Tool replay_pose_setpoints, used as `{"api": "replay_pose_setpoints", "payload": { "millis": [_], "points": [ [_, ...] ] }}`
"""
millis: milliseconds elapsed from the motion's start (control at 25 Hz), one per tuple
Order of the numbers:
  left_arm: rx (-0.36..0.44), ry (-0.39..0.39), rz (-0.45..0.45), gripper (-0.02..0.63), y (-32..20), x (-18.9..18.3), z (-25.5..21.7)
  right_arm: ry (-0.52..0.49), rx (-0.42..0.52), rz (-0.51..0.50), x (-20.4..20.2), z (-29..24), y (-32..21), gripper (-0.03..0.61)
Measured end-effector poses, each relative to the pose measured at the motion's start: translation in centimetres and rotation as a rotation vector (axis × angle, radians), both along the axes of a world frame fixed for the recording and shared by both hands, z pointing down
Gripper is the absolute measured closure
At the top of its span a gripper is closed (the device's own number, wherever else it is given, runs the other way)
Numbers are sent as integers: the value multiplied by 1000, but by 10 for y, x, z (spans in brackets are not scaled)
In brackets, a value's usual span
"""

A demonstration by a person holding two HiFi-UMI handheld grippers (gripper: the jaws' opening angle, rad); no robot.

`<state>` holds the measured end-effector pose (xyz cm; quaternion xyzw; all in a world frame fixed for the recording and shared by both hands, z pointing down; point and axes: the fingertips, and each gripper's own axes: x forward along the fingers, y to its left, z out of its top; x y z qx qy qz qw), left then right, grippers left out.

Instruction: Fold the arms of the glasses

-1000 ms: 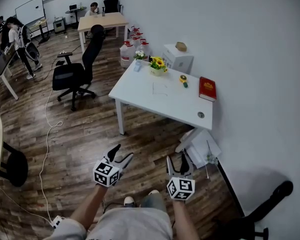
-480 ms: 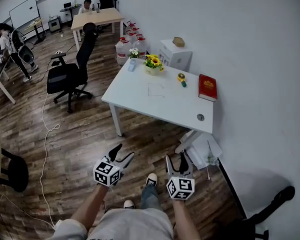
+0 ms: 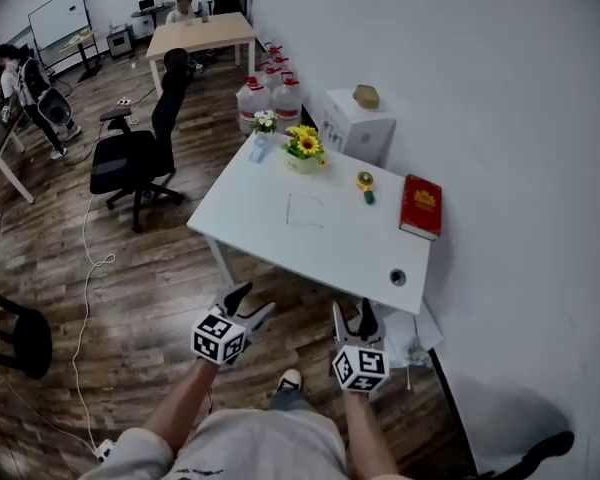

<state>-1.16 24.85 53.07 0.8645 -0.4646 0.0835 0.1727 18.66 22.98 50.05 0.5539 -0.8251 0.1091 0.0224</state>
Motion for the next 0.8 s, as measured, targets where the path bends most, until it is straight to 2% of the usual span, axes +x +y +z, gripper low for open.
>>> {"api": "replay_pose_setpoints", "payload": {
  "millis": [240, 560, 800],
  "points": [
    [-15, 7, -41, 337, -68, 15, 0, -11, 5, -67, 9, -5, -84, 304],
    [-56, 40, -93, 337, -127, 5, 13, -28, -34, -112, 1, 14, -145, 308],
    [-73, 57, -76, 337, -188, -3, 33, -23, -42, -105, -8, 30, -201, 311]
  ]
}}
